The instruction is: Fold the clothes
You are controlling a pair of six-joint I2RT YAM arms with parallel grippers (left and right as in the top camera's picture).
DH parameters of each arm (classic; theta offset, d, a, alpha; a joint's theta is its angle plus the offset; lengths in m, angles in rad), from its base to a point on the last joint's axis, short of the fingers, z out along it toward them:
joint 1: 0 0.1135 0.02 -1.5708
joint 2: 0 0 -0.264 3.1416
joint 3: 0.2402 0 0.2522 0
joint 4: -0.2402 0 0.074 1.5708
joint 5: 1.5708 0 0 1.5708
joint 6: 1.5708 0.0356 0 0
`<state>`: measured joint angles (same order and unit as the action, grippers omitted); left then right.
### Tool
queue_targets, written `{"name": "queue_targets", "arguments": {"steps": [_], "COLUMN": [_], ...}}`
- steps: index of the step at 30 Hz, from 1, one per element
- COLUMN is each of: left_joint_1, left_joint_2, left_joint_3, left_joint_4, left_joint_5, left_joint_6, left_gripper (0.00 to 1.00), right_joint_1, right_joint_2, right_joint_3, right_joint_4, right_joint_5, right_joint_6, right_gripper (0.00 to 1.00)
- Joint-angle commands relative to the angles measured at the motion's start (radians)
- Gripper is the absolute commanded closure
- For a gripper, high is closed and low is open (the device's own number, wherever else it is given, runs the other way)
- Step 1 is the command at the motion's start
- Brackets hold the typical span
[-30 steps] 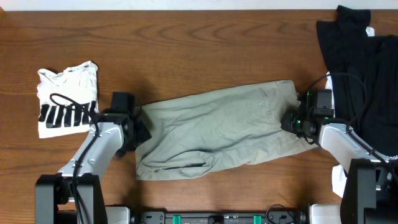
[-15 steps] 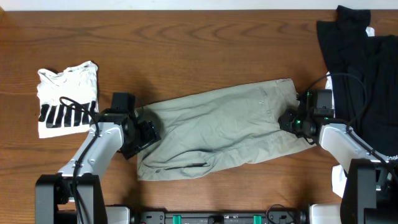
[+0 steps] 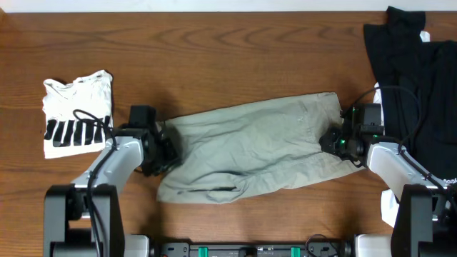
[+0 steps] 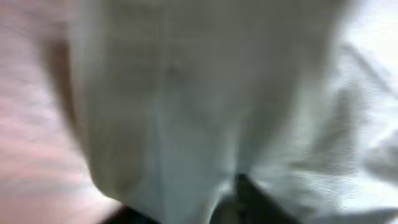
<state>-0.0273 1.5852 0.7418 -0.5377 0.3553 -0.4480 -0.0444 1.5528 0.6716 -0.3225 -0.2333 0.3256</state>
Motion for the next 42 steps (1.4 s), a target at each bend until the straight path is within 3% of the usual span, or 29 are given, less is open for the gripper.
{"name": "queue_targets", "arguments": {"steps": [1,5,12,20,26,29,33,42], "left_joint_1": [-0.002,0.005,0.125,0.307,0.342,0.307,0.188,-0.242], "left_joint_2": [0.053,0.042,-0.041,-0.090,-0.091,-0.095,-0.120,-0.134], "left_joint_3": [-0.026,-0.008,0.137,0.333,0.463,0.515,0.538,0.538], "left_joint_4": [0.025,0.010,-0.174,-0.245,-0.267,-0.296,-0.334,-0.315], "left_joint_5": [0.082,0.053,-0.190,-0.188,-0.136,-0.047,-0.041,-0.046], "left_joint_6": [0.042,0.129,0.160,0.160,0.183,0.212,0.230,0.226], "left_gripper": [0.94,0.94,0.94,0.94,0.94,0.94,0.94,0.94], "right_joint_1": [-0.014,-0.014,-0.014,-0.014,-0.021,-0.028,-0.027,-0.027], "right_joint_2": [-0.006,-0.053,-0.248,-0.403,-0.416,-0.415,-0.415,-0.414], "right_joint_3": [-0.011,-0.008,0.080,0.233,0.251,0.251,0.251,0.250], "right_joint_4": [-0.022,-0.036,-0.179,-0.404,-0.481,-0.497,-0.503,-0.525], "right_joint_5": [-0.011,-0.010,0.091,0.267,0.306,0.309,0.307,0.305], "right_joint_6": [-0.008,-0.017,-0.028,-0.050,-0.050,-0.050,-0.050,-0.050], "right_gripper": [0.69,0.68,0.68,0.67,0.67,0.67,0.67,0.67]}}
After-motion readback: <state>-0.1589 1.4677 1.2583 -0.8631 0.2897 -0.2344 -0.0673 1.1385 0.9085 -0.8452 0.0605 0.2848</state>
